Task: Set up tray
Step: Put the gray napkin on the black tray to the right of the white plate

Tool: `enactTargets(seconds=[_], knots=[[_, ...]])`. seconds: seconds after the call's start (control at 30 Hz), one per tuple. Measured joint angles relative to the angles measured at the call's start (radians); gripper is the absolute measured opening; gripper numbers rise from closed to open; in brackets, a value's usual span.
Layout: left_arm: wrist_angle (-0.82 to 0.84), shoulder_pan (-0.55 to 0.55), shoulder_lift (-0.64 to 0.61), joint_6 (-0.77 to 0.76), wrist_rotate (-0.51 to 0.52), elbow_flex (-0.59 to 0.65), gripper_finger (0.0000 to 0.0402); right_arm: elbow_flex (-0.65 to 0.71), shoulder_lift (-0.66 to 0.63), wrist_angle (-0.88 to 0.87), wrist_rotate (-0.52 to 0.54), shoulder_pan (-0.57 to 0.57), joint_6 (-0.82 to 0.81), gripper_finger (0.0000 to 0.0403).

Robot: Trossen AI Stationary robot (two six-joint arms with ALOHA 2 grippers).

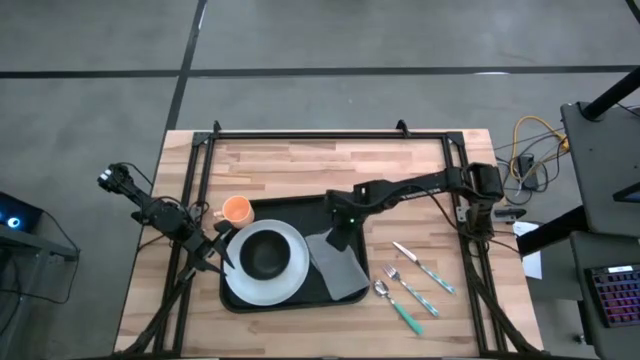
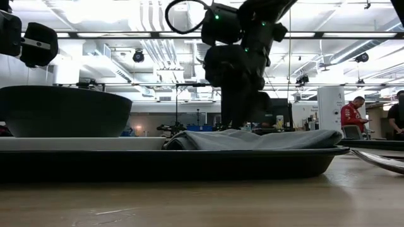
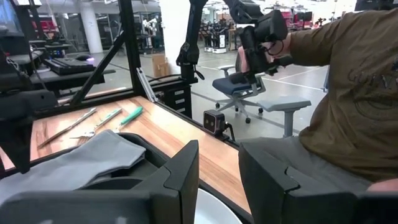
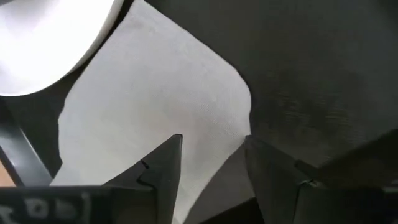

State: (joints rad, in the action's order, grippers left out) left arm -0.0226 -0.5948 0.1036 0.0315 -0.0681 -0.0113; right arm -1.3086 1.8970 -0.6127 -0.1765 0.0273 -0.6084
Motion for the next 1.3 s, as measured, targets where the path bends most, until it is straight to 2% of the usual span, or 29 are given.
enactTargets(seconds=[0.2,0.43,0.87,1.1,1.3], knots=[[0.0,0.0,0.0,0.0,0.0,0.0,0.0096,0.008,-0.003,0.02,-0.05,-0.001,-0.037,0.0166],[0.0,0.0,0.0,0.0,0.0,0.0,0.0096,0.008,0.002,0.021,-0.058,-0.001,-0.014,0.0136],[0.0,0.0,0.0,0.0,0.0,0.0,0.0096,0.009,0.003,0.02,-0.034,0.0,0.07,0.0017],[0.0,0.0,0.0,0.0,0.0,0.0,0.0096,-0.002,-0.003,0.017,-0.02,-0.003,0.119,0.0008],[0.0,0.0,0.0,0.0,0.0,0.0,0.0096,-0.069,-0.013,0.017,0.075,-0.046,0.289,0.0008]])
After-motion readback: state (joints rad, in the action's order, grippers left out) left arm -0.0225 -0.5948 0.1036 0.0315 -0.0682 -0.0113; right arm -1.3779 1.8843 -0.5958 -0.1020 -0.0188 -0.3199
